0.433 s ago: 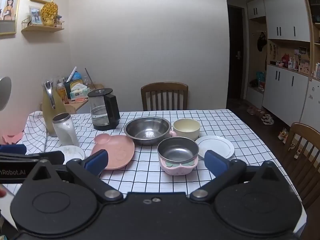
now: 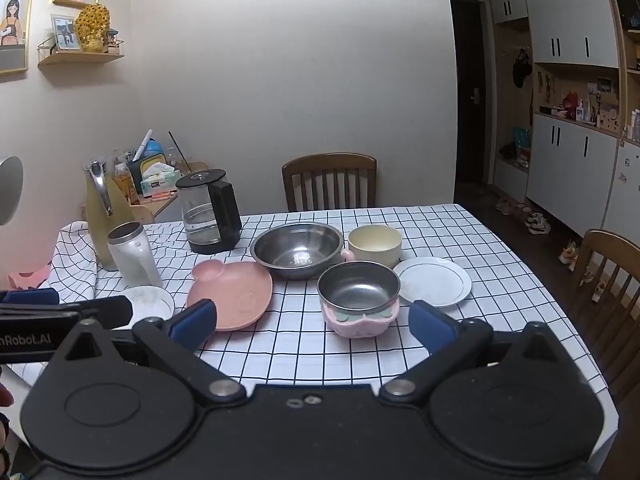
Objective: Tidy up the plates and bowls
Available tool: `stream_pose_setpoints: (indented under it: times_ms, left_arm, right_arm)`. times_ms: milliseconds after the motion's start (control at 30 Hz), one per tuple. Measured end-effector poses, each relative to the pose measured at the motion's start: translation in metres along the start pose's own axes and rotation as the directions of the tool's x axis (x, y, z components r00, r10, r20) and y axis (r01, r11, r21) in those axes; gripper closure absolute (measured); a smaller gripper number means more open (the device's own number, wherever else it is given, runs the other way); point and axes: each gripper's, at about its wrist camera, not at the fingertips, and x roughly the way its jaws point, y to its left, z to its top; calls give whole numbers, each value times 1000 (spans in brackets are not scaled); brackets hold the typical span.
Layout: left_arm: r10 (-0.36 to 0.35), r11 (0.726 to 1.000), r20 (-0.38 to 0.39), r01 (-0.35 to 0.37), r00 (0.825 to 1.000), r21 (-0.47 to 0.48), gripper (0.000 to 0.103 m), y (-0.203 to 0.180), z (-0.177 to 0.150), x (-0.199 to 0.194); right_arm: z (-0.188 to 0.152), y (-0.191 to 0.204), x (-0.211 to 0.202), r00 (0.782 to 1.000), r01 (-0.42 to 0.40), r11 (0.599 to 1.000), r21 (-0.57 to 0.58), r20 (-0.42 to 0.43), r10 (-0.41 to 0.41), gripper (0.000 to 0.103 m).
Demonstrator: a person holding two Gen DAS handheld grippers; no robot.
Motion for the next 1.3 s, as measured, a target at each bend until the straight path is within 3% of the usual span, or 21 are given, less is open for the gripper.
stream_pose_setpoints:
  times_ms: [733,1300]
  left_arm:
    - [12,999,-66,-15,998,-42,0,8,-9,3]
    - [25,997,-65,-30,998,-72,0,19,-12,-3]
  right_arm:
    - [-2,2,1,999,-30,1000,-2,-18,30,0]
    - [-4,11,3,999,-36,999,-22,-27,36,0]
